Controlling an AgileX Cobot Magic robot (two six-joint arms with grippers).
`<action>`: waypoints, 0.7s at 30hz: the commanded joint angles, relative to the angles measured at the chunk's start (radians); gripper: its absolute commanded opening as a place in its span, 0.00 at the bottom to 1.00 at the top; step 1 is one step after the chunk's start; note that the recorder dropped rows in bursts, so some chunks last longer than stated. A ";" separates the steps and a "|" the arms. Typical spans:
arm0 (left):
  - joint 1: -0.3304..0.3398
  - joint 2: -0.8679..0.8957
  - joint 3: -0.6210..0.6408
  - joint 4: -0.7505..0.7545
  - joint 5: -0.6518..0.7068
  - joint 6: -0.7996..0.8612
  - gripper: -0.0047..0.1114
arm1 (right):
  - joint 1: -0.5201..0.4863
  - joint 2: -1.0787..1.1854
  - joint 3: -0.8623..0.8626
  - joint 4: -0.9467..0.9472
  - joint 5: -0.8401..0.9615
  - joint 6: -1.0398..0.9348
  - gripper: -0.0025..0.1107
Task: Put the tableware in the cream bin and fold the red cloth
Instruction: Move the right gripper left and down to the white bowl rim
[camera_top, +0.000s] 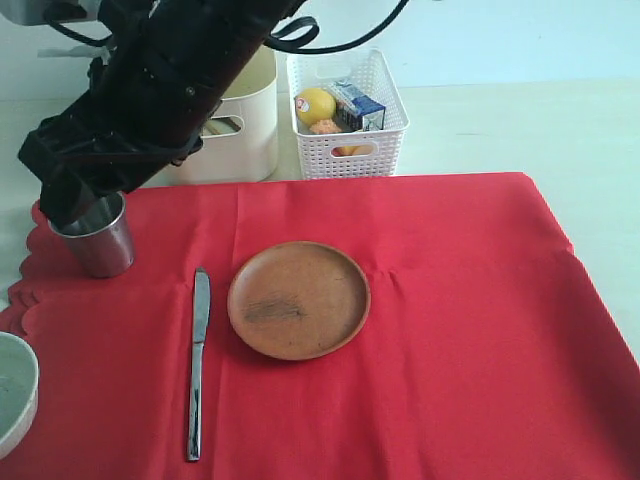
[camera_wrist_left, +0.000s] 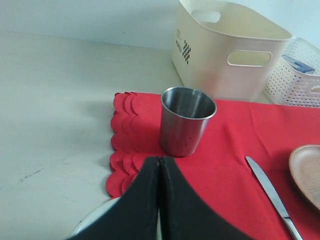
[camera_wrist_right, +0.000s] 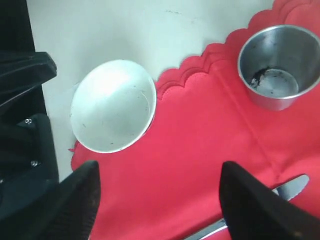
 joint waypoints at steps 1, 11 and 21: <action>0.001 -0.006 0.004 -0.007 -0.008 -0.004 0.04 | 0.000 0.006 0.047 0.034 -0.056 -0.049 0.59; 0.001 -0.006 0.004 -0.007 -0.008 -0.004 0.04 | 0.092 0.103 0.063 0.053 -0.144 -0.087 0.59; 0.001 -0.006 0.004 -0.007 -0.008 -0.004 0.04 | 0.164 0.172 0.063 0.003 -0.253 -0.078 0.59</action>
